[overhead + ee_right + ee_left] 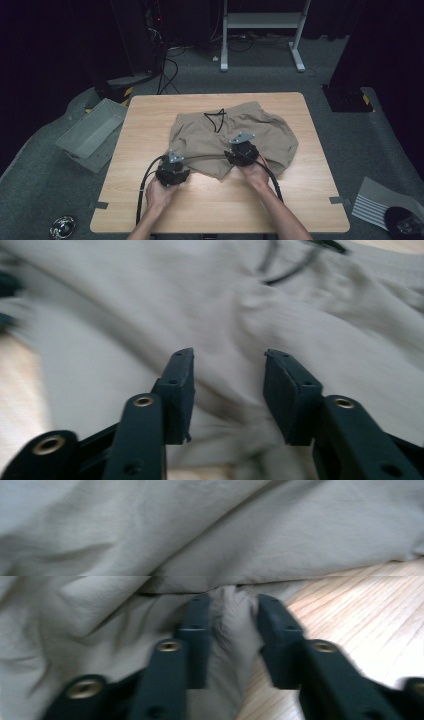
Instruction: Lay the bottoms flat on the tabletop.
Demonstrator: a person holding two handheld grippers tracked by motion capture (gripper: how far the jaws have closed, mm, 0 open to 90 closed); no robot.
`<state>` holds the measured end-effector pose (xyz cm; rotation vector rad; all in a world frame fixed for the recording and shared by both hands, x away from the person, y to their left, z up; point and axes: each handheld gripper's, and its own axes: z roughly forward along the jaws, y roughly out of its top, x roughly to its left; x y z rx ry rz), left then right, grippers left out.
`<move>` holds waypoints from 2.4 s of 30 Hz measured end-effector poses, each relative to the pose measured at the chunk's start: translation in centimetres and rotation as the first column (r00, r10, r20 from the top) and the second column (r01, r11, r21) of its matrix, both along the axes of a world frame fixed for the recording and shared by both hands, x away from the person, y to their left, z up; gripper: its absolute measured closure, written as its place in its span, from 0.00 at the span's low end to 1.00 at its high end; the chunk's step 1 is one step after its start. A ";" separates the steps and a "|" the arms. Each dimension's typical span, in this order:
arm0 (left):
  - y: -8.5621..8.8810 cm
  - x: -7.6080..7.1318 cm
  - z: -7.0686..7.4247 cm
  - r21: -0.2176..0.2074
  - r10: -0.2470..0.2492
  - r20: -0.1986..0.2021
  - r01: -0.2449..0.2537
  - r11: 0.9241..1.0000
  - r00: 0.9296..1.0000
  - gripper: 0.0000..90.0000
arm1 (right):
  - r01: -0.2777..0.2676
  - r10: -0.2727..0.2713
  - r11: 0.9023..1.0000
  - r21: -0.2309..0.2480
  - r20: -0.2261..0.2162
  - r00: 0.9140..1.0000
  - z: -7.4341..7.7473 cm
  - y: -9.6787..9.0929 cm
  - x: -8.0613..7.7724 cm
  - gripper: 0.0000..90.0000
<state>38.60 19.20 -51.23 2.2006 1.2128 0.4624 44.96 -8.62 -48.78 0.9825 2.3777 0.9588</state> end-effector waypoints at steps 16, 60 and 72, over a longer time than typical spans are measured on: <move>5.3 -2.4 6.6 -0.158 0.000 0.132 0.021 0.987 0.991 0.97 | -0.021 0.017 0.997 -0.068 -0.051 0.999 -1.1 -1.0 1.1 0.97; 4.8 2.7 4.2 -0.136 0.025 0.063 -0.016 0.991 0.998 0.95 | -0.246 0.246 0.969 0.003 0.016 0.969 1.2 2.9 -3.6 1.00; 3.8 4.3 2.6 -0.036 0.012 -0.002 -0.012 0.999 1.000 0.91 | -0.151 0.145 0.985 -0.085 -0.074 0.987 -1.4 4.0 0.2 0.99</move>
